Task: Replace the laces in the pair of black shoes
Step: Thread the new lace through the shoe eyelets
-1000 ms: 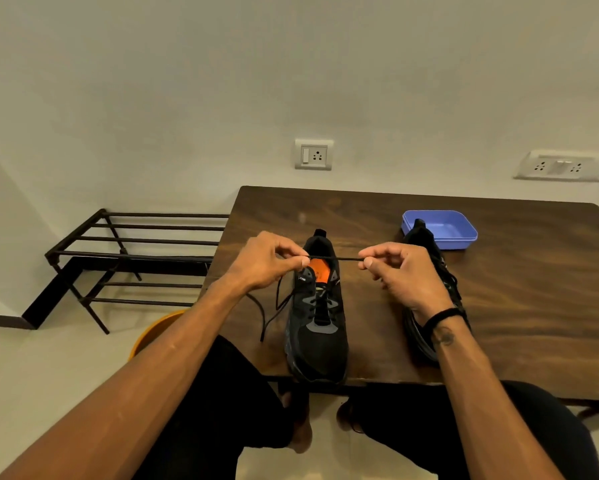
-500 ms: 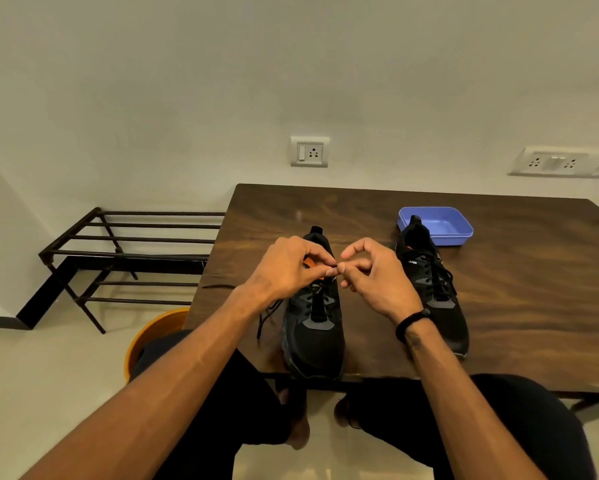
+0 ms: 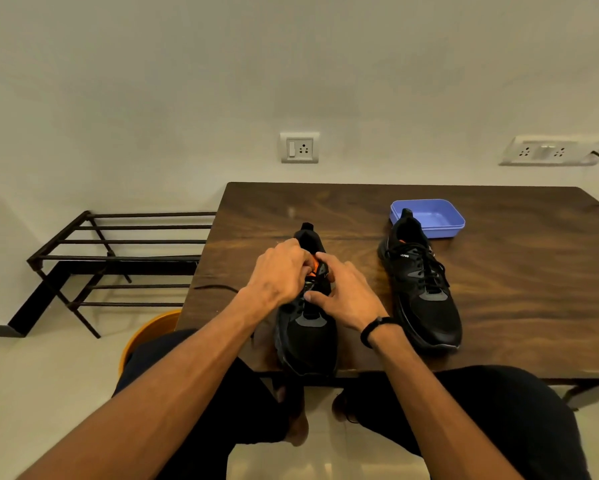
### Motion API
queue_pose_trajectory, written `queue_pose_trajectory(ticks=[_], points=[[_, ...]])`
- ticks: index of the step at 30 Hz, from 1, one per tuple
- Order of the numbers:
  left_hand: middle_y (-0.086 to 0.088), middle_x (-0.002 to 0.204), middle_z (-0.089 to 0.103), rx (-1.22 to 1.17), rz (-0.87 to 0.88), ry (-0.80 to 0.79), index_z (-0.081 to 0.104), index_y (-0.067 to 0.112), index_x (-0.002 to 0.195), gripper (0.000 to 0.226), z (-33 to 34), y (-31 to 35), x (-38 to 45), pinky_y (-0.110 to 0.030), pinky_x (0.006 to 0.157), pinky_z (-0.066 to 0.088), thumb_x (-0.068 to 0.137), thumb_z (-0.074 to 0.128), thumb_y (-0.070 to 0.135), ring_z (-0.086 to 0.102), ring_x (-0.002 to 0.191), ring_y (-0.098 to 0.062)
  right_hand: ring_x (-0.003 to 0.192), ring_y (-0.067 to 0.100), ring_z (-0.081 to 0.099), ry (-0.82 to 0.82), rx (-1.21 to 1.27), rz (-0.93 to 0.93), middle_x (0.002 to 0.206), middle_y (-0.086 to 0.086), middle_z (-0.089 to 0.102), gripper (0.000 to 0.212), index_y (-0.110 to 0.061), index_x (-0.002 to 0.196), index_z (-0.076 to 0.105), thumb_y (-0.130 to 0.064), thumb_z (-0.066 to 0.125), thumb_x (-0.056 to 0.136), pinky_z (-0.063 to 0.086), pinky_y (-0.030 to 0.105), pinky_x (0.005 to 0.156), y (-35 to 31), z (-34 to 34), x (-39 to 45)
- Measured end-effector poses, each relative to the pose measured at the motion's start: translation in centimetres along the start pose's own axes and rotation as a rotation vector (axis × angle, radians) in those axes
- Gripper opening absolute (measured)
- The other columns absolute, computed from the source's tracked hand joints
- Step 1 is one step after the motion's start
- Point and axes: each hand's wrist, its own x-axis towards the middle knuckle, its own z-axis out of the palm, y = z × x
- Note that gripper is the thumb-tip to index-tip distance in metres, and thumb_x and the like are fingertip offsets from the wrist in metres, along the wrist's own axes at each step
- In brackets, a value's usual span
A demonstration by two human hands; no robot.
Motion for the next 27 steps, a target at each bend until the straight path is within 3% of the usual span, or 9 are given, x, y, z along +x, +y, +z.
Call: queue_pose_trajectory(ticks=[3,7,9,12,14,17,19,22,27], points=[[0.003,0.107,0.052,-0.018,-0.056,-0.001,0.074,0.028,0.103,0.014,0.3,0.1,0.2,-0.04,0.077,0.052,0.099,0.061,0.03,0.064,0.095,-0.027,0.12,0.022,0.057,0.04,0.027,0.051,0.133,0.006,0.058,0.086,-0.025,0.153,0.04,-0.04,0.085,0.081,0.046,0.029,0.091,0.2,0.2,0.2],[-0.001,0.11,0.057,-0.085,-0.114,-0.059,0.076,0.021,0.088,0.013,1.0,-0.1,0.9,-0.042,0.08,0.054,0.092,0.065,0.027,0.065,0.091,-0.026,0.097,0.013,0.057,0.1,0.085,0.133,0.114,0.0,0.065,0.065,-0.021,0.127,0.057,-0.043,0.09,0.075,0.037,0.016,0.06,0.7,0.2,0.2],[-0.002,0.105,0.061,-0.195,-0.138,-0.096,0.075,0.02,0.074,0.015,1.8,-0.6,1.3,-0.045,0.082,0.057,0.087,0.068,0.023,0.065,0.089,-0.022,0.093,0.012,0.06,0.14,0.099,0.149,0.107,-0.002,0.065,0.055,-0.02,0.109,0.06,-0.044,0.092,0.071,0.038,0.016,0.059,0.9,0.4,0.2],[-0.008,0.106,0.065,-0.367,-0.205,-0.13,0.07,0.036,0.062,0.027,3.1,-1.4,1.6,-0.044,0.084,0.059,0.089,0.073,0.029,0.066,0.088,-0.018,0.085,0.01,0.061,0.175,0.093,0.15,0.094,-0.004,0.067,0.046,-0.018,0.093,0.063,-0.043,0.094,0.069,0.041,0.017,0.057,1.0,0.5,0.3],[-0.011,0.109,0.066,-0.449,-0.246,-0.112,0.071,0.04,0.066,0.026,4.0,-1.8,1.8,-0.042,0.083,0.061,0.09,0.074,0.032,0.068,0.087,-0.019,0.082,0.007,0.061,0.192,0.112,0.156,0.091,-0.005,0.068,0.04,-0.02,0.088,0.066,-0.042,0.094,0.07,0.04,0.017,0.056,0.9,0.6,0.2],[-0.011,0.106,0.069,-0.55,-0.288,-0.062,0.076,0.027,0.07,0.021,4.9,-1.9,1.7,-0.043,0.085,0.06,0.092,0.074,0.026,0.067,0.097,-0.022,0.08,0.004,0.063,0.207,0.152,0.166,0.086,-0.006,0.07,0.032,-0.021,0.084,0.069,-0.039,0.093,0.073,0.043,0.016,0.057,0.9,1.0,0.0],[-0.007,0.103,0.072,-0.573,-0.299,-0.041,0.078,0.026,0.072,0.019,5.0,-1.8,1.6,-0.043,0.09,0.058,0.091,0.075,0.025,0.065,0.105,-0.021,0.079,0.005,0.065,0.21,0.173,0.166,0.083,-0.006,0.071,0.028,-0.021,0.083,0.071,-0.037,0.092,0.075,0.049,0.017,0.061,0.8,1.0,0.0],[-0.004,0.107,0.071,-0.534,-0.306,-0.002,0.072,0.043,0.069,0.023,5.2,-1.7,1.3,-0.042,0.09,0.059,0.089,0.077,0.032,0.069,0.093,-0.015,0.077,0.006,0.069,0.2,0.216,0.174,0.078,-0.008,0.073,0.018,-0.022,0.081,0.075,-0.037,0.086,0.082,0.058,0.027,0.07,1.0,1.0,0.0],[-0.006,0.105,0.07,-0.473,-0.266,-0.009,0.065,0.047,0.064,0.032,5.5,-1.5,1.2,-0.042,0.09,0.059,0.089,0.076,0.032,0.07,0.087,-0.014,0.083,0.006,0.068,0.244,0.22,0.204,0.078,-0.016,0.069,0.016,-0.026,0.078,0.072,-0.022,0.071,0.094,0.055,0.026,0.074,1.2,1.1,-0.1]])
